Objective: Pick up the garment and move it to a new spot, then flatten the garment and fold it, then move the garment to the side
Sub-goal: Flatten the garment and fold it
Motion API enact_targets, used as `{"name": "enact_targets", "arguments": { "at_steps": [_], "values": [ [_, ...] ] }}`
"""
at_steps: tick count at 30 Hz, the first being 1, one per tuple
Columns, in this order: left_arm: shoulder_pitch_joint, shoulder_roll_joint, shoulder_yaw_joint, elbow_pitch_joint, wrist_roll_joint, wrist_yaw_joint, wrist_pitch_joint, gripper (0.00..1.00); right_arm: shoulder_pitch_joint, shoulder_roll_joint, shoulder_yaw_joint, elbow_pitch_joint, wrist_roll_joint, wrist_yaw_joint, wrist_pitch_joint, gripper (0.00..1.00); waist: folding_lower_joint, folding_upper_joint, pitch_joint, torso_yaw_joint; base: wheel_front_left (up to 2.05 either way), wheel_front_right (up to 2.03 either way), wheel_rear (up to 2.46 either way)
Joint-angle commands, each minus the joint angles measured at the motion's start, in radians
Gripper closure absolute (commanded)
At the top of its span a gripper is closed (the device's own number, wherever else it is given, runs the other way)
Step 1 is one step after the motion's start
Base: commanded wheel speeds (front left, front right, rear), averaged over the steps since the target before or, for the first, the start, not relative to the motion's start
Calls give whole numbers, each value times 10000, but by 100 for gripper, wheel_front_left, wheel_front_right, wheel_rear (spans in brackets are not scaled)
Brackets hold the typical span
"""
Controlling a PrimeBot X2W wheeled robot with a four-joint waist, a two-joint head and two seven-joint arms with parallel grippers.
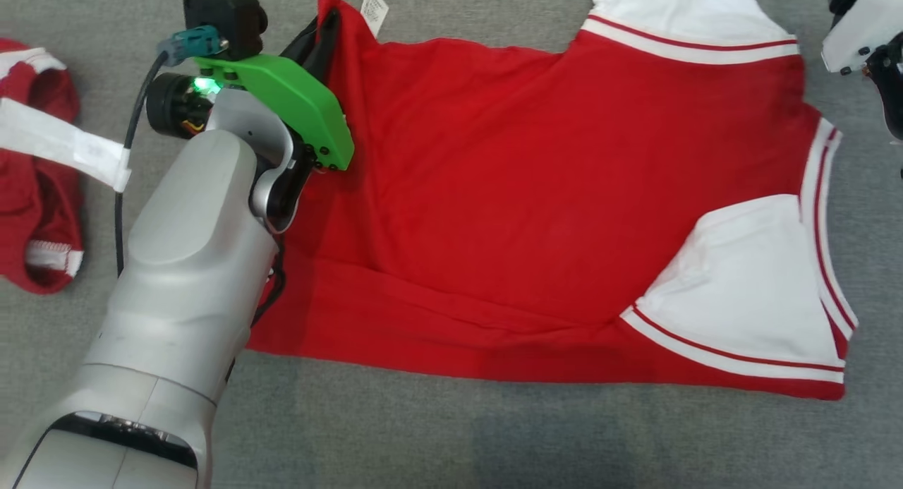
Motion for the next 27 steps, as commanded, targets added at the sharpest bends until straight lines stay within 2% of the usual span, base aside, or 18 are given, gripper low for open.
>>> {"name": "enact_targets", "arguments": {
  "at_steps": [1,7,14,16,19,27],
  "values": [
    [-289,-105,-248,-47,-186,-24,-81,100,-390,-133,417,352,160,-3,134,0,-1,0,810,1035,0,0,0],
    [-647,-281,-1034,-9,-632,-24,-295,100,-1248,-349,2027,1185,718,-3,449,0,-1,0,1119,1474,0,0,0],
    [-898,-286,-1647,208,-1099,-24,-546,100,-1852,-462,3383,1954,1489,-3,863,0,-1,0,1254,1610,0,0,0],
    [-934,-221,-1790,271,-1268,-24,-618,100,-1919,-423,3711,2086,1778,0,1119,99,-1,0,1250,1591,0,0,0],
    [-961,-117,-1871,329,-1428,-21,-685,100,-2036,-513,3921,2114,2042,0,1120,100,-1,0,1211,1545,0,0,0],
    [-935,480,-1858,118,-2508,-11,-907,100,-2584,-1107,4398,1219,3150,-5,-159,100,-1,0,802,1125,0,0,0]
  ]
}}
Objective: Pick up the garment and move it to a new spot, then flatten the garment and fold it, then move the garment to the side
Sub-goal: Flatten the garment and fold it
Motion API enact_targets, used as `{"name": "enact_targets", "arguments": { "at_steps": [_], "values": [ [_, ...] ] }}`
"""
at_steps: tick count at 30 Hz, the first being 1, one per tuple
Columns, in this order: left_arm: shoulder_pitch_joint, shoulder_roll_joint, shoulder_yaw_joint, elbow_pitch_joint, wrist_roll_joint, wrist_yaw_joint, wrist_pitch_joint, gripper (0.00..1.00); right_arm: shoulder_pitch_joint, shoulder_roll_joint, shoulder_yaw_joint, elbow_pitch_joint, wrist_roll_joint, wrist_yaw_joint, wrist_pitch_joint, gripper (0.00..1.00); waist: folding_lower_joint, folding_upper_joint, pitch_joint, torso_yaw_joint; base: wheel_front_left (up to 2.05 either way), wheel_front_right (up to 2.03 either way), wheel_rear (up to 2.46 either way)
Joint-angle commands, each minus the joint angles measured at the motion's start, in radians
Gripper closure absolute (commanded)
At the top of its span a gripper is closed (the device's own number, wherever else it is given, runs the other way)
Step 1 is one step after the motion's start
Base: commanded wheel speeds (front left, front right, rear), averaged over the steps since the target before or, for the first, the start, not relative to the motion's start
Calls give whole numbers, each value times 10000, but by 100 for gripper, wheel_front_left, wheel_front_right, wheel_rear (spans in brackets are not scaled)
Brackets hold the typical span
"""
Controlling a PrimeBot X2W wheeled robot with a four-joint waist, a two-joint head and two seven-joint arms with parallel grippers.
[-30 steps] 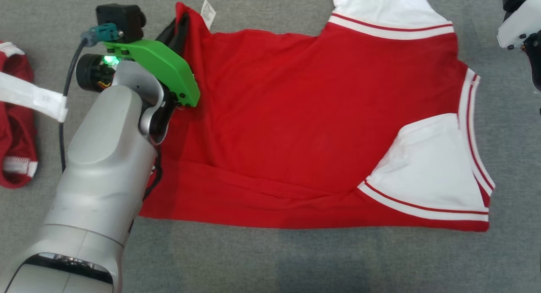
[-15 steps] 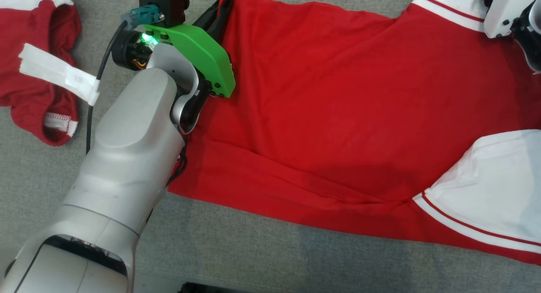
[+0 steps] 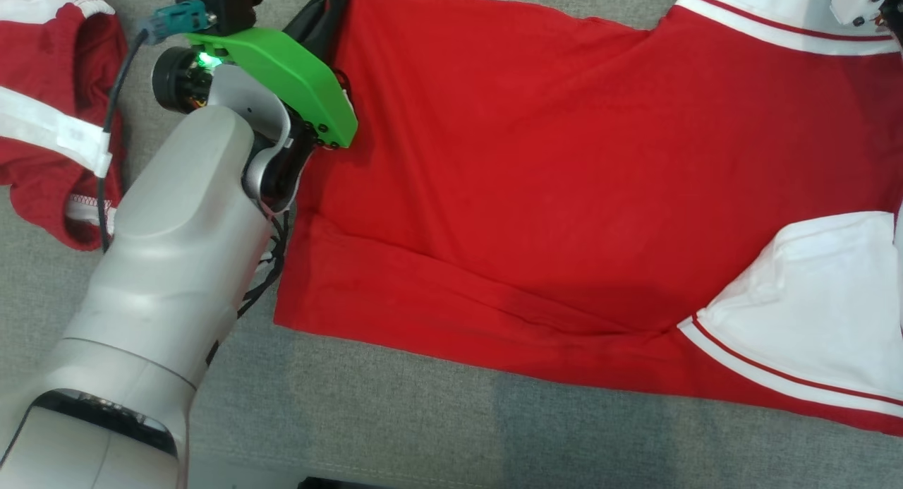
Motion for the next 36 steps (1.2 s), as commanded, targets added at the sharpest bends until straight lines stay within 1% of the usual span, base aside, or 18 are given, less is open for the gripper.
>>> {"name": "enact_targets", "arguments": {
  "at_steps": [1,5,9,11,14,17,21,26,28,31,34,35,36],
  "values": [
    [-67,213,30,-53,-133,8,-55,100,-103,-146,64,-149,159,-7,-136,100,-1,0,-171,-166,0,0,0],
    [-69,596,30,-322,-456,8,-51,100,-169,-483,374,-631,536,-7,-470,100,-1,0,-368,-345,0,0,0],
    [167,895,-2,-536,-819,8,115,100,37,-623,614,-1030,1008,-7,-644,100,-1,0,-537,-545,0,0,0],
    [396,1032,20,-773,-1124,8,235,100,208,-712,714,-1443,1314,-7,-806,100,-1,0,-627,-660,0,0,0],
    [864,1292,94,-1370,-1693,8,421,100,777,-1021,782,-2277,1847,-7,-986,100,-1,0,-805,-815,0,0,0],
    [1545,1605,173,-2135,-2352,8,648,100,1745,-1400,750,-3558,2541,-5,-1086,100,-1,0,-1010,-1022,0,0,0],
    [2499,2289,382,-3176,-2995,8,860,100,3494,-2098,429,-5467,3389,-5,-1477,100,-1,0,-1226,-1361,0,0,0],
    [3766,3056,932,-4354,-3802,75,860,100,5912,-2730,-318,-7304,4029,-4,-2103,100,-1,0,-1397,-1775,0,0,0],
    [4175,3386,1141,-4795,-4011,215,815,100,6827,-2836,-670,-7827,4153,-4,-2264,100,-1,0,-1399,-1881,0,0,0],
    [4706,3782,1451,-5370,-4194,446,694,100,7992,-2831,-1102,-8470,4194,-4,-2382,100,-1,0,-1386,-2052,0,0,0],
    [5152,4043,1583,-5867,-4339,690,685,100,8955,-2698,-1460,-8806,4045,-4,-2379,100,-1,0,-1368,-2148,0,0,0],
    [5152,4043,1583,-5867,-4339,690,685,100,8955,-2698,-1460,-8806,4045,-4,-2379,100,-1,0,-1368,-2148,0,0,0],
    [5298,4141,1581,-5967,-4329,795,725,100,9194,-2669,-1591,-8821,3868,-4,-2352,100,-1,0,-1364,-2182,0,0,0]
  ]
}}
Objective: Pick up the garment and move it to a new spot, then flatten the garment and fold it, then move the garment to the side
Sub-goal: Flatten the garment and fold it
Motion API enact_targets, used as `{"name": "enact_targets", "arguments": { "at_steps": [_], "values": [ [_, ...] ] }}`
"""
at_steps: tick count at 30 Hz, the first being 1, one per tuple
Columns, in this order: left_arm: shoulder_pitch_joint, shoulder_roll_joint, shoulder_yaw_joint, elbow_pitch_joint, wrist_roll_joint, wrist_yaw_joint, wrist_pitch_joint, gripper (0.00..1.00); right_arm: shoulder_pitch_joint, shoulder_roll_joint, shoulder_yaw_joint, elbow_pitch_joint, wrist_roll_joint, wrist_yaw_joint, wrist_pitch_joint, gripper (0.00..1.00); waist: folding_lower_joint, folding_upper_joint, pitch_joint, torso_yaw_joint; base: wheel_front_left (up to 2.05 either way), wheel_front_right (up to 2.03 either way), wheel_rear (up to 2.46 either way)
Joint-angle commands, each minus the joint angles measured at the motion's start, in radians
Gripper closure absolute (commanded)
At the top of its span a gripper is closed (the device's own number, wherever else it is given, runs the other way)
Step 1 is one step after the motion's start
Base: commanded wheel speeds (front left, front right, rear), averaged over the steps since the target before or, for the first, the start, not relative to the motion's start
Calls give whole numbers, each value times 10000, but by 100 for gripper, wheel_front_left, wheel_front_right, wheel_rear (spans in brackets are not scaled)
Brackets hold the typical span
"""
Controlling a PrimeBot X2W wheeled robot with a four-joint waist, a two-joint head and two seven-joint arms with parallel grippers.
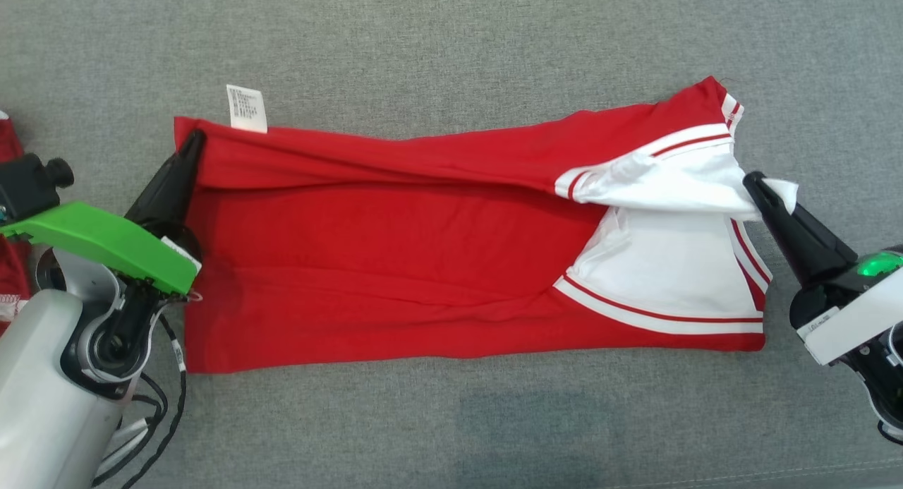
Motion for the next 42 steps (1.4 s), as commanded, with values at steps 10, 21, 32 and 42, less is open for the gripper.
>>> {"name": "enact_targets", "arguments": {
  "at_steps": [10,21,32,42],
  "values": [
    [796,-74,-349,69,820,696,-744,0,1232,1768,-953,601,-1579,0,635,0,1,0,-75,-86,0,0,0],
    [1730,-1013,1535,-1126,4430,2351,-2354,0,1750,4283,-4636,1014,-6000,2,-165,0,1,0,-735,-112,0,0,0],
    [3633,-2989,4098,-3138,8943,2311,-2341,0,1538,5576,-5680,1828,-8967,0,-220,0,1,0,-1517,76,0,0,0],
    [4727,-3295,4062,-2385,10484,1405,-2343,0,1862,5898,-5756,2871,-9503,0,-265,0,1,0,-2232,153,0,0,0]
  ]
}}
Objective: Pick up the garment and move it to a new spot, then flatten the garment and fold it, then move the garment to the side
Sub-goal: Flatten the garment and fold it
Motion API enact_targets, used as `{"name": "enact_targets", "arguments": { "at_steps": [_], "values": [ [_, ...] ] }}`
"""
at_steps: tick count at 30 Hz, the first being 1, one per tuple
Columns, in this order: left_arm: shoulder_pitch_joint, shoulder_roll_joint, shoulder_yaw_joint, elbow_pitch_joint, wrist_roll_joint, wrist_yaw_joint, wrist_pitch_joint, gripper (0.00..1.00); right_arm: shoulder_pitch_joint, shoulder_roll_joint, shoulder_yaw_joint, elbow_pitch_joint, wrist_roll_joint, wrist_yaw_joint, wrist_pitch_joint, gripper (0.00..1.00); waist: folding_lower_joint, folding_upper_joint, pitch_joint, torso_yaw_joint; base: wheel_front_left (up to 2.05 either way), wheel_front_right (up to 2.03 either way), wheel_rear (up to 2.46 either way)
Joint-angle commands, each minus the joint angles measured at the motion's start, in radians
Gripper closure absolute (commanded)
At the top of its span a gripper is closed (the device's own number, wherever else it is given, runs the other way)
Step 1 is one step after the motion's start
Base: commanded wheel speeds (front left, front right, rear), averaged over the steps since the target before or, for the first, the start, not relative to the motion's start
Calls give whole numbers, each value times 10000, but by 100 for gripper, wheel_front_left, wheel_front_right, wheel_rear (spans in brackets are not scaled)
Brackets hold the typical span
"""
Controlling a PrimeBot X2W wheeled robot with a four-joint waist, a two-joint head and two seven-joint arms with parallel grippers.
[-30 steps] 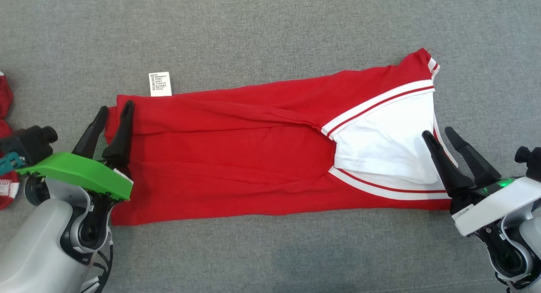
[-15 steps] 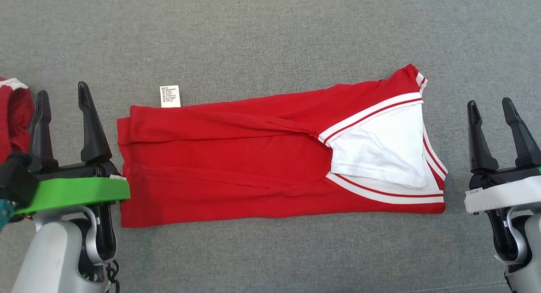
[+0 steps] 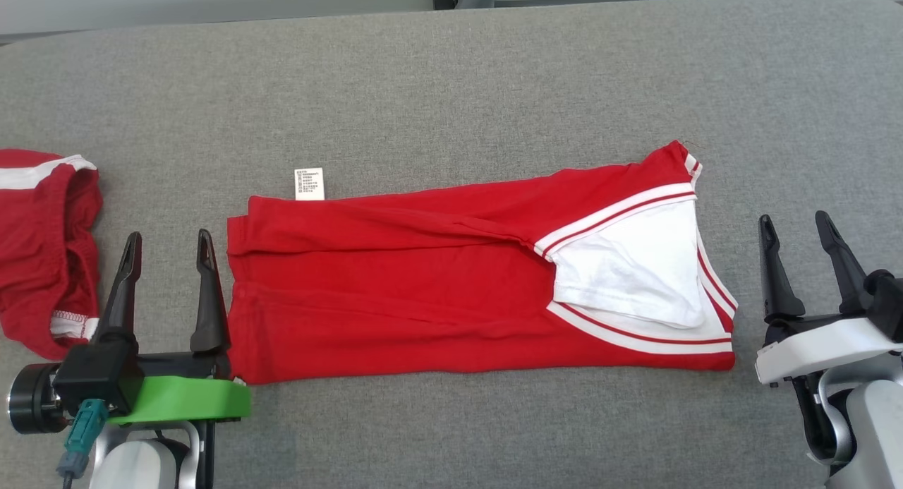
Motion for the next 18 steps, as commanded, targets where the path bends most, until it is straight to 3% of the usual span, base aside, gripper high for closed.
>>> {"name": "enact_targets", "arguments": {
  "at_steps": [1,14,18],
  "values": [
    [104,-37,35,56,62,-79,-21,0,97,46,-17,51,-52,0,-63,0,1,0,-151,42,0,0,0],
    [-85,-411,183,622,350,-559,-22,0,-101,-73,-38,422,43,0,-72,0,1,0,-155,168,0,0,0],
    [-357,-566,207,741,439,-731,-22,0,-481,-230,643,1203,313,0,70,0,1,0,13,243,0,0,0]
  ]
}}
